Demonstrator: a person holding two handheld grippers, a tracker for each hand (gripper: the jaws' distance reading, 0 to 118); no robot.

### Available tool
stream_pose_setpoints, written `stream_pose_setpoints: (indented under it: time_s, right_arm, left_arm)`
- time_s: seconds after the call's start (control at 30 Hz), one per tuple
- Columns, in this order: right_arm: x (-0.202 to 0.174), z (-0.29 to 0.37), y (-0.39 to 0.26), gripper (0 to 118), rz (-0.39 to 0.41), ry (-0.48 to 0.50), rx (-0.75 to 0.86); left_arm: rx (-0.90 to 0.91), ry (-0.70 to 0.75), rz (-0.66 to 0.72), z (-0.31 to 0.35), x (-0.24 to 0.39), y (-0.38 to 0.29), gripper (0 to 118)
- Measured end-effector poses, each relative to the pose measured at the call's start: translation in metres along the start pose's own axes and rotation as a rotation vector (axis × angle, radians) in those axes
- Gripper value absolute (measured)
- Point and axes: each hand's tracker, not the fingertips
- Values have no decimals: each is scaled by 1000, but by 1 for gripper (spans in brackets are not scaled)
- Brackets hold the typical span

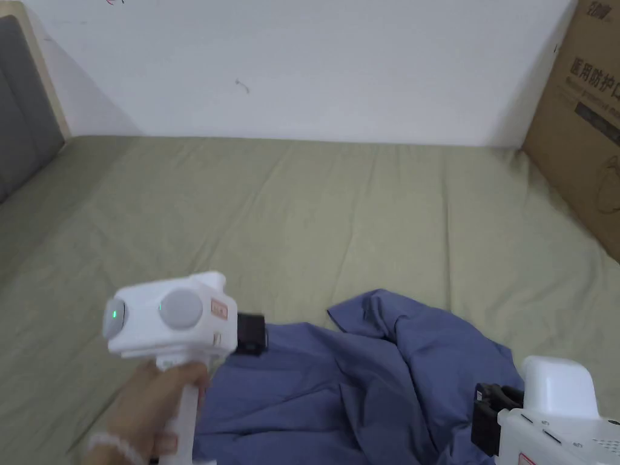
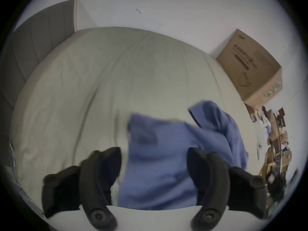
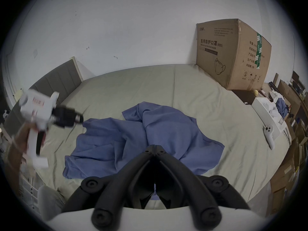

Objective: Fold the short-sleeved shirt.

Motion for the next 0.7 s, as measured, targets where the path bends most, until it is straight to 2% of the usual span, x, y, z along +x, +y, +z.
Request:
stream_pose_setpoints:
  time_s: [0.13, 0.2, 0.23, 0.33, 0.37, 0.4, 0.43, 0.53, 0.57, 0.63, 0.67, 0.7]
  right_arm:
    - [3, -11, -1, 0, 22, -24, -16]
    - [8, -16, -3, 0, 7, -30, -26]
    - [11, -20, -4, 0, -3, -29, -33]
    - [18, -31, -8, 0, -12, -40, -62]
    - [20, -34, -9, 0, -8, -50, -71]
    - [22, -37, -10, 0, -6, -57, -77]
    - [24, -39, -11, 0, -7, -61, -80]
    - [29, -46, -14, 0, -41, -70, -102]
    - [30, -48, -15, 0, -61, -70, -111]
    - [31, -49, -16, 0, -74, -58, -118]
    - [32, -49, -17, 0, -71, -52, -120]
    - [32, -49, -17, 0, -61, -52, -127]
  left_arm:
    - [-85, 142, 26, -46, -3, 58, 83]
    - [-203, 170, -20, -81, -3, 64, 79]
    - [-225, 178, -31, -93, -3, 64, 74]
    - [-274, 217, -56, -129, -3, 50, 72]
    - [-266, 216, -57, -137, -4, 46, 67]
    - [-225, 228, -43, -135, -3, 44, 57]
    - [-225, 237, -46, -133, 1, 40, 55]
    - [-165, 292, -166, -131, 14, 31, 49]
    - [-162, 290, -149, -129, 17, 27, 46]
    - [-155, 295, -146, -127, 21, 27, 28]
    - [-144, 300, -156, -124, 21, 28, 12]
    - [-107, 301, -156, -117, 22, 30, 6]
